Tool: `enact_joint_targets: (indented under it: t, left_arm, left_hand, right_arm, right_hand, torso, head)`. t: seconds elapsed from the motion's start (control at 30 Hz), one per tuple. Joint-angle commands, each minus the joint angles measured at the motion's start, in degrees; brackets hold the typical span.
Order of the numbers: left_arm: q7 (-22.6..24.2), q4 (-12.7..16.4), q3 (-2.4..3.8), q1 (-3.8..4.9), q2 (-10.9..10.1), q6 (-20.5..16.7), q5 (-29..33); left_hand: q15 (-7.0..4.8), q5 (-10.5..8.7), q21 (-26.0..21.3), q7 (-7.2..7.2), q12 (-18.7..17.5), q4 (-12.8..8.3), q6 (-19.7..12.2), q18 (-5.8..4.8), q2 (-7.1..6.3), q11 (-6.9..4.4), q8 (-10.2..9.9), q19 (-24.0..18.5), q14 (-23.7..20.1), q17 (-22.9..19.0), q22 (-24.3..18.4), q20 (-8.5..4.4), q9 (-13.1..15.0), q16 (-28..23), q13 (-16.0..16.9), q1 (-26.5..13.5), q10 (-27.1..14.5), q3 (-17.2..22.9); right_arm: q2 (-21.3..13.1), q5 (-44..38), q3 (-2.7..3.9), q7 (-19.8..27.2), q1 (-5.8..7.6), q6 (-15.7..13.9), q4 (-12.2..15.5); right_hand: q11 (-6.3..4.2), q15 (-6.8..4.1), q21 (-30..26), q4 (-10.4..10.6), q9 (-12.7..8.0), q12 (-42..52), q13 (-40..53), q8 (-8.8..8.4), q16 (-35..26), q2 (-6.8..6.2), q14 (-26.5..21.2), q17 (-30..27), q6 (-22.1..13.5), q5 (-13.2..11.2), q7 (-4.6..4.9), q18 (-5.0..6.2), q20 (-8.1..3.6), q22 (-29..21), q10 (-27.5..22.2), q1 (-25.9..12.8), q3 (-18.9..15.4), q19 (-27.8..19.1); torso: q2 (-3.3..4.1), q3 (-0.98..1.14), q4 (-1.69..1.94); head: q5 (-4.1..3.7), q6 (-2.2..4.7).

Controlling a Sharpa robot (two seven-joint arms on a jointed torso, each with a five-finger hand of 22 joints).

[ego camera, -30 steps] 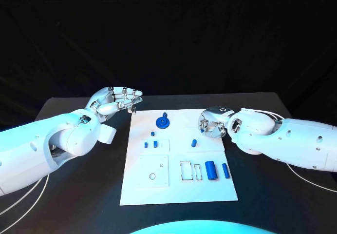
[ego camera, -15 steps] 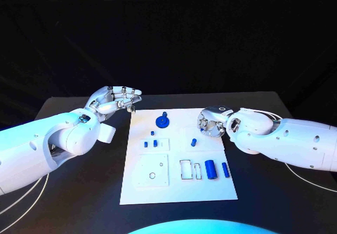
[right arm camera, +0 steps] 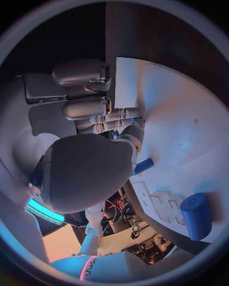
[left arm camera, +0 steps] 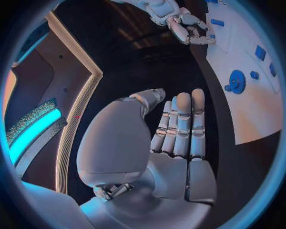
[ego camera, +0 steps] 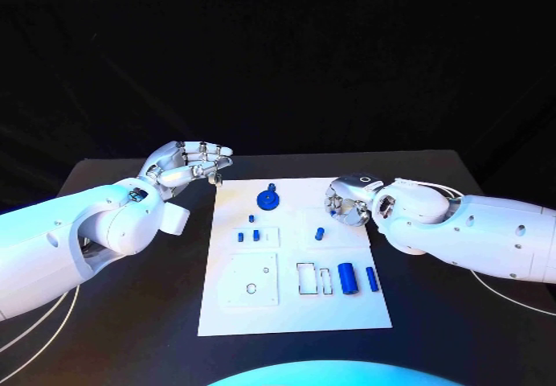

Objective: Assemble the parts on the task board

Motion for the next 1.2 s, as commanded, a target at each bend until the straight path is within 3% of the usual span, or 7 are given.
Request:
enact_joint_targets:
  t: [0.03,0.83,1.2]
  left_arm:
    - [0.25,0.16,0.04,0.06,-0.01,0.46,0.32]
    - [0.14,0.11,0.03,0.05,-0.28,0.49,0.29]
    - [0.05,0.02,0.03,0.05,-0.24,0.51,0.29]
  left_hand:
    - [0.09,0.04,-0.32,0.25,0.26,-0.18,-0.21,0.85,0.49,-0.01,0.17,-0.30,-0.37,-0.08,-0.08,0.16,-0.06,-0.31,0.04,0.15,-0.26,-0.10]
    - [0.14,0.02,-0.42,0.35,0.32,-0.32,-0.45,0.84,0.40,0.08,0.12,-0.26,-0.36,-0.20,-0.15,0.19,-0.11,-0.41,-0.01,0.19,-0.54,-0.21]
    - [0.14,0.02,-0.42,0.35,0.32,-0.32,-0.45,0.84,0.40,0.08,0.12,-0.26,-0.36,-0.20,-0.15,0.19,-0.11,-0.41,-0.01,0.19,-0.54,-0.21]
  right_arm:
    - [0.25,-1.93,-0.35,-0.77,-0.54,0.27,0.13]
    - [-1.46,-1.81,-0.09,-0.75,0.07,-5.68,3.02]
    - [-3.86,-0.45,0.16,-0.72,1.82,-6.26,7.12]
  right_hand:
    - [-0.42,-0.82,0.01,-2.78,0.64,-0.30,-1.05,0.54,-0.62,1.08,2.73,-1.37,0.92,-0.28,-0.11,-0.27,-0.55,12.03,1.60,-0.70,2.10,3.88]
    - [-0.63,-0.99,-0.03,-4.99,1.47,-1.20,-1.06,0.72,-0.64,1.18,2.67,-1.60,1.29,-1.62,-0.20,-0.27,-0.80,12.07,2.79,-2.94,3.65,3.89]
    - [-0.64,-0.99,0.06,-5.19,1.54,-1.31,-1.07,0.72,-0.56,1.19,2.70,-1.46,1.29,-1.79,-0.21,-0.29,-0.81,12.12,2.84,-3.11,3.77,3.92]
  torso:
    - [0.01,0.01,0.02]
    - [-0.03,-0.05,0.02]
    - [-0.05,-0.13,-0.07]
  head:
    - [-0.11,0.00]
    - [-0.26,0.23]
    - [-0.29,0.24]
